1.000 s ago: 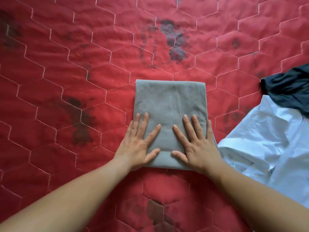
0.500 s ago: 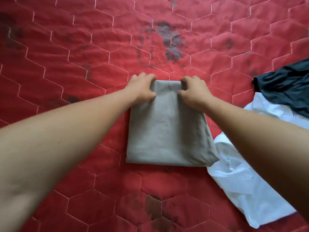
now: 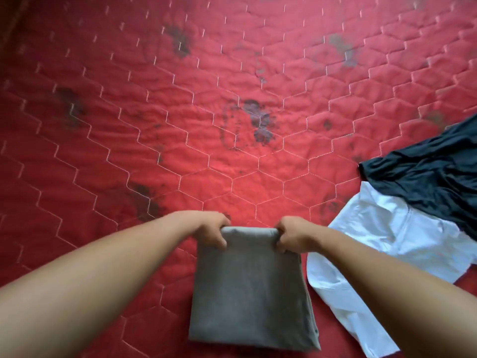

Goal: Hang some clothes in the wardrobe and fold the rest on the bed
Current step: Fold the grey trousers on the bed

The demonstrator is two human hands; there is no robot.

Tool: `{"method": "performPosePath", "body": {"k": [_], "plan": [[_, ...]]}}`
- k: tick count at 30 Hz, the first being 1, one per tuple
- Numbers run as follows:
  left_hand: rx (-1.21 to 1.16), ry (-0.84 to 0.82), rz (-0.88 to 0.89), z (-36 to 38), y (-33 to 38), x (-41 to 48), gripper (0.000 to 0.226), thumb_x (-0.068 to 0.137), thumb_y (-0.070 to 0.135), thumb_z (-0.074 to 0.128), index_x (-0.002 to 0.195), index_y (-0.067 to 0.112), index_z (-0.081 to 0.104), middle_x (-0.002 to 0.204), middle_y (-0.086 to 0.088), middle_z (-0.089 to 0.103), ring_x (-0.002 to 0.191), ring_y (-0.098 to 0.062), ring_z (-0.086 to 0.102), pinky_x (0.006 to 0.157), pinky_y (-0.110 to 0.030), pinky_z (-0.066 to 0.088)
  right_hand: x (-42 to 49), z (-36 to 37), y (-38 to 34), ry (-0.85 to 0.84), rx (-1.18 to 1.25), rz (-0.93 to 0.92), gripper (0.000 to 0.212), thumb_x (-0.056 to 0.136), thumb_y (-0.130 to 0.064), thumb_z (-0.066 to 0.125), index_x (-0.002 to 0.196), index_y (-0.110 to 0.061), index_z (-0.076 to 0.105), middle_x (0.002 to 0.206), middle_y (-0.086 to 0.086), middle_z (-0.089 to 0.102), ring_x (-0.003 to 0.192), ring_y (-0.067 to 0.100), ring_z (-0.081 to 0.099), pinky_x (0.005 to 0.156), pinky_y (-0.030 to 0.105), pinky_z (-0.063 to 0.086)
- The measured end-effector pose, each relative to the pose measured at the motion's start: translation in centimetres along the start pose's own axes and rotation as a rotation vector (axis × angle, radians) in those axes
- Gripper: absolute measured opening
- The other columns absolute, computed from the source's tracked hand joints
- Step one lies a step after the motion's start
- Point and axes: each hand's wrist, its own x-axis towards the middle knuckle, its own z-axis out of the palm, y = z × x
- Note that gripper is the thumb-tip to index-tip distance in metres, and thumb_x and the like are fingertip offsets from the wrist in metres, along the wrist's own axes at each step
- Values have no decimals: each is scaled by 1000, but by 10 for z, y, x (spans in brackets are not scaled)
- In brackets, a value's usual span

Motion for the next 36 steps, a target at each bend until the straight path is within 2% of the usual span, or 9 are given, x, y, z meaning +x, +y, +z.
{"method": "performPosePath", "body": {"k": [7, 10, 13, 16, 19, 23, 25, 30, 36], "plan": [[-125, 759, 110, -124, 17, -79, 22, 76, 17, 64, 85, 26, 46, 83, 3, 59, 78, -23, 56, 61, -34, 43, -57, -139, -31, 718, -84, -201, 10, 73, -14, 60, 75, -16, 50, 85, 6, 56, 86, 31, 57, 69, 39, 46], [-127, 936, 278, -109, 22, -93, 27, 70, 11, 70, 82, 23, 48, 88, 2, 55, 82, -25, 54, 69, -37, 45, -71, -123, -31, 897, -112, -279, 19, 72, -16, 65, 86, -15, 54, 92, 8, 56, 86, 33, 53, 70, 44, 46], [62, 994, 278, -49, 14, -78, 33, 63, 3, 68, 90, 16, 56, 102, -6, 51, 93, -32, 52, 76, -40, 46, -64, -63, -22, 1009, -390, -304, 25, 71, -15, 68, 93, -13, 55, 91, 12, 58, 83, 38, 56, 64, 45, 43], [275, 760, 70, 32, -4, -49, 55, 74, 27, 72, 125, 22, 53, 137, -11, 40, 125, -37, 45, 94, -44, 45, -46, 22, -11, 710, -418, -174, 48, 85, -39, 63, 127, -20, 50, 122, 11, 50, 114, 37, 52, 87, 46, 46], [302, 472, -61, 92, -22, -25, 83, 91, 54, 58, 158, 37, 12, 165, -10, -2, 154, -27, 3, 117, -46, 27, -35, 97, 3, 293, -373, -53, 85, 90, -66, 50, 158, -28, 17, 161, 13, 16, 150, 30, 17, 117, 48, 25], [181, 716, -19, 86, -23, 4, 65, 101, 47, 46, 159, 34, 19, 167, -11, 3, 155, -25, 4, 120, -42, 24, -12, 97, 7, 532, -283, -175, 56, 96, -47, 53, 144, -18, 48, 147, 13, 44, 136, 34, 44, 104, 45, 43], [168, 812, -35, 68, -18, 24, 62, 102, 47, 43, 158, 31, 21, 167, -12, -3, 155, -26, -4, 123, -42, 18, 13, 72, 4, 697, -283, -214, 51, 97, -38, 55, 143, -16, 52, 150, 18, 45, 138, 38, 44, 106, 48, 43], [196, 932, -84, 41, -20, 76, 71, 100, 55, 41, 160, 36, 8, 166, -14, -20, 153, -27, -22, 125, -44, -3, 88, 34, 1, 778, -363, -89, 72, 101, -64, 26, 162, -28, 12, 169, 13, 1, 155, 37, -6, 122, 62, 3], [159, 1003, -2, 69, -48, 107, 70, 95, 55, 40, 159, 34, 21, 167, -19, -4, 155, -33, -6, 126, -46, 6, 126, 63, 23, 840, -368, -84, 75, 97, -74, 16, 161, -37, 9, 169, 16, 2, 155, 38, -5, 121, 64, 5]]}}
